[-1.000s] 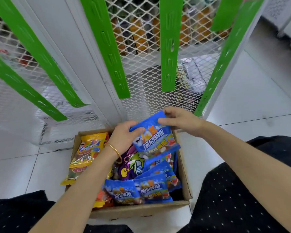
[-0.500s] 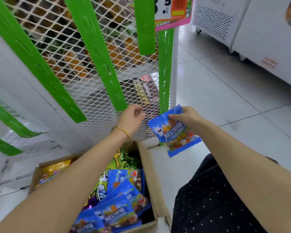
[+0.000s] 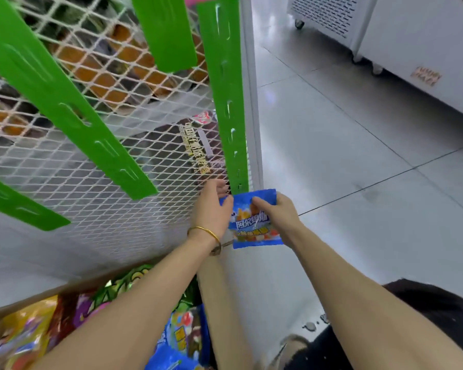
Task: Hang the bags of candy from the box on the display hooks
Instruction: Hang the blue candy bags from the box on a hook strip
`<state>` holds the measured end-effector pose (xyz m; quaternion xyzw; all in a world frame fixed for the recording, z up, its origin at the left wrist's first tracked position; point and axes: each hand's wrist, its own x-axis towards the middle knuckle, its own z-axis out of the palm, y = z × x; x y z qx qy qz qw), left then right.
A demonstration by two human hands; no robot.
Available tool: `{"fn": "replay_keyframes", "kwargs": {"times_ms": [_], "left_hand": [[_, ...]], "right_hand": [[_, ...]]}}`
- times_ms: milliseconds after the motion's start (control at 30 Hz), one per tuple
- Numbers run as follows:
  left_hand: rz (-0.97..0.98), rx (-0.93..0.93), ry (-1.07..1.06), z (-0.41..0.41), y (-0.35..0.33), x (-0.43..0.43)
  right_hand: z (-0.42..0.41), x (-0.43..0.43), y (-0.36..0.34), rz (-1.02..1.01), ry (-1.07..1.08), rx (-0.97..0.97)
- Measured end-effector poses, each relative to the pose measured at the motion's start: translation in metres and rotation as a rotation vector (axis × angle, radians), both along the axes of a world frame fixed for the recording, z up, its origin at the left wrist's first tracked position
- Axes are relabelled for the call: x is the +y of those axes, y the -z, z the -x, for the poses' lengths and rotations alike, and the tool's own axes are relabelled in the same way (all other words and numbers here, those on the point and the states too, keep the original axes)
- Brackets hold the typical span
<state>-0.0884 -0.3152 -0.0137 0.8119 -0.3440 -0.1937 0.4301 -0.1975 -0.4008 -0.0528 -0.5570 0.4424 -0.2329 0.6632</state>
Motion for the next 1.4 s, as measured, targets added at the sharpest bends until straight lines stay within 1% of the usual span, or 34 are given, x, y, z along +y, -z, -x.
{"fn": "replay_keyframes", "kwargs": {"times_ms": [133, 333, 400, 433, 533, 667, 733, 833, 867, 933, 1000, 1033, 1133, 1200, 1300, 1400], "left_hand": [[0.046, -0.063, -0.033, 0.004, 0.01, -0.001], [0.085, -0.045, -0.1, 0.009, 0.016, -0.005], [0.066, -0.028, -0.082, 0.007, 0.017, -0.008], [0.038, -0.046, -0.061, 0.005, 0.018, -0.01], [-0.089, -0.178, -0.002, -0.002, 0.021, -0.012], [-0.256, -0.286, 0.001, -0.003, 0.014, -0.013], [-0.358, -0.306, 0.014, -0.001, 0.008, -0.015], [-0.496, -0.265, 0.033, 0.001, 0.001, -0.017], [-0.509, -0.247, 0.042, 0.0, 0.002, -0.018], [-0.49, -0.177, 0.063, -0.005, 0.005, -0.02], [-0.451, -0.073, 0.081, -0.011, 0.006, -0.022], [-0.43, -0.024, 0.085, -0.014, 0.006, -0.022], [-0.371, 0.09, 0.089, -0.016, 0.004, -0.021], [-0.343, 0.127, 0.096, -0.017, 0.003, -0.021], [-0.331, 0.123, 0.116, -0.018, 0.003, -0.02], [-0.338, 0.053, 0.138, -0.018, 0.005, -0.016]], "right_hand": [[-0.01, 0.0, 0.007, 0.006, 0.056, -0.066], [-0.012, 0.001, 0.009, -0.006, 0.076, -0.098], [-0.011, 0.001, 0.01, -0.026, 0.066, -0.119], [-0.01, 0.002, 0.01, -0.027, 0.054, -0.121], [-0.008, 0.004, 0.012, -0.02, 0.029, -0.095], [-0.009, 0.01, 0.012, -0.007, 0.039, -0.092], [-0.009, 0.014, 0.012, 0.026, 0.061, -0.09], [-0.011, 0.017, 0.011, 0.087, 0.121, -0.076], [-0.013, 0.017, 0.01, 0.113, 0.138, -0.077], [-0.017, 0.017, 0.005, 0.205, 0.145, -0.041], [-0.019, 0.016, 0.002, 0.302, 0.114, 0.036], [-0.02, 0.017, 0.001, 0.32, 0.096, 0.062], [-0.023, 0.019, 0.002, 0.287, 0.08, 0.087], [-0.024, 0.018, 0.001, 0.249, 0.087, 0.081], [-0.021, 0.019, 0.005, 0.205, 0.07, 0.104], [-0.018, 0.023, 0.014, 0.223, 0.022, 0.123]]}}
